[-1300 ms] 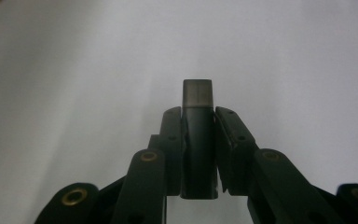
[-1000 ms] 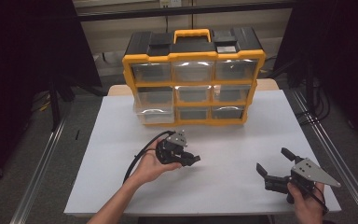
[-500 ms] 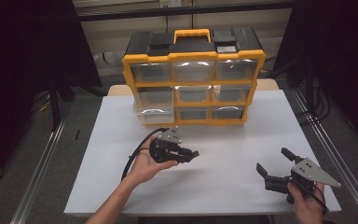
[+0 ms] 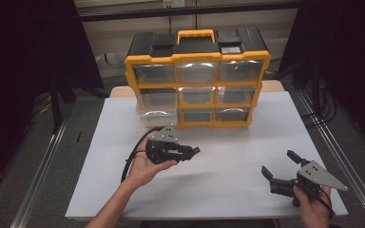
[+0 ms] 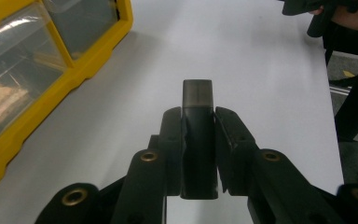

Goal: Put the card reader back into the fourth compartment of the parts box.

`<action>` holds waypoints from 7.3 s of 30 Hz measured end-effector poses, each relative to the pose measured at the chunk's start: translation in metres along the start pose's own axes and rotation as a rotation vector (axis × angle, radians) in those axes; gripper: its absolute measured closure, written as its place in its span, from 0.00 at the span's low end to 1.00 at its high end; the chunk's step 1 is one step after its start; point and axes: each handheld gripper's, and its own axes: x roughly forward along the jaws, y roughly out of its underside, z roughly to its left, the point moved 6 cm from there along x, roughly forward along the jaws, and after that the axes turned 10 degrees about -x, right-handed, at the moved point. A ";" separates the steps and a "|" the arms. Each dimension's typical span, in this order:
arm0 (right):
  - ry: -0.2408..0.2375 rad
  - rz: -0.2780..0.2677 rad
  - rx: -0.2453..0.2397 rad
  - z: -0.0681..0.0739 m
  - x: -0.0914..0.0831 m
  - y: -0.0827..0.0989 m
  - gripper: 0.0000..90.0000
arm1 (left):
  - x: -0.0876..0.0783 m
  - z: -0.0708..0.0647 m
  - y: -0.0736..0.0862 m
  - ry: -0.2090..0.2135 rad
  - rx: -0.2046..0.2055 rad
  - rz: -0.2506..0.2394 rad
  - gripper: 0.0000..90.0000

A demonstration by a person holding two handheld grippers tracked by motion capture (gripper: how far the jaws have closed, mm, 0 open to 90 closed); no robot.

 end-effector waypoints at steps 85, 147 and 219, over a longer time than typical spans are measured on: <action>0.014 -0.005 0.006 -0.001 -0.001 -0.001 0.00 | -0.131 0.026 -0.072 -0.227 0.005 -0.163 0.82; 0.008 0.003 -0.001 -0.001 0.001 0.000 0.00 | -0.101 0.108 -0.092 -0.307 -0.076 0.136 0.82; 0.011 0.007 0.020 -0.005 0.001 0.003 0.00 | -0.094 0.118 -0.075 -0.388 -0.171 -0.103 0.08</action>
